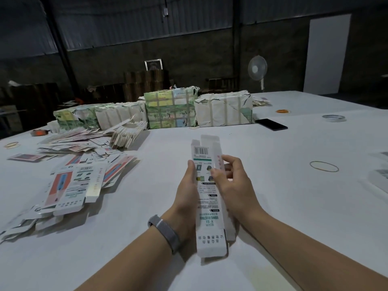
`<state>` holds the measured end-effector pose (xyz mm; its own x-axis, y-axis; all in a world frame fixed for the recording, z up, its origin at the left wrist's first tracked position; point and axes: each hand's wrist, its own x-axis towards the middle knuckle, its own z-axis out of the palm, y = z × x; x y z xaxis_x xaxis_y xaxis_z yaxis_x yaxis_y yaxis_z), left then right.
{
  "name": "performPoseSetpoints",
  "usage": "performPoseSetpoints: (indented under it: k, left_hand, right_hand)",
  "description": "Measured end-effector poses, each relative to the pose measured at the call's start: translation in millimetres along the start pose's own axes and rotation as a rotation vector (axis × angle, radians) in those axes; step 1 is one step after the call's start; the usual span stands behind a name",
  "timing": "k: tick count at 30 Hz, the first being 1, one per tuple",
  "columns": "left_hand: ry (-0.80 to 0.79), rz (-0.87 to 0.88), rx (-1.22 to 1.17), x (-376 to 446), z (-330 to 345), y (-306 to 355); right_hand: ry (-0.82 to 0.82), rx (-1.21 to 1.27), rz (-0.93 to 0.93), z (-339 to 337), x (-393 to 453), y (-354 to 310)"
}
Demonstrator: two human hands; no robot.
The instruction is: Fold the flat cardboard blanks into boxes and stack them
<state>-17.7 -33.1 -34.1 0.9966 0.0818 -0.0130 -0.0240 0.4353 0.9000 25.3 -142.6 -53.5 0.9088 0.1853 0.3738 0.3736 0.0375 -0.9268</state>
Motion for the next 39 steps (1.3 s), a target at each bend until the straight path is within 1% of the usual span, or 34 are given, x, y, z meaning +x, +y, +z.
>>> performPoseSetpoints:
  k: [3, 6, 12, 15, 18, 22, 27, 30, 33, 35, 39]
  left_hand:
    - [0.032, 0.039, 0.097, 4, -1, -6]
    - [0.02, 0.043, 0.173, 2, -1, -7]
    - [0.017, 0.083, 0.277, 0, 3, -7]
    - [0.055, 0.107, 0.349, 1, 4, -7]
    - [0.088, 0.175, 0.443, 4, 1, -7]
    - [0.083, 0.236, 0.498, 6, -3, -8]
    - [0.075, 0.279, 0.483, 5, -3, -10]
    - [0.109, 0.32, 0.483, 7, -3, -8]
    - [0.142, 0.31, 0.491, 7, -6, -5]
    - [0.14, 0.289, 0.479, 5, -6, -4]
    - [0.12, 0.311, 0.457, 2, -2, -3]
  right_hand:
    - [-0.008, 0.045, -0.009, -1, 1, 0]
    - [-0.018, 0.087, 0.021, 0, 2, -1]
    - [-0.024, 0.055, 0.024, -3, 4, -2]
    - [-0.023, 0.049, 0.016, -4, 5, -5]
    - [-0.034, 0.026, -0.016, -4, 4, -8]
    - [-0.065, 0.021, -0.018, -5, 4, -10]
    - [-0.09, 0.037, -0.008, -8, 6, -9]
    - [-0.11, 0.051, -0.004, -8, 7, -6]
    - [-0.139, 0.054, 0.019, -7, 6, -3]
    - [-0.153, 0.057, 0.031, -8, 6, -2]
    - [-0.163, 0.053, 0.01, -8, 5, -1]
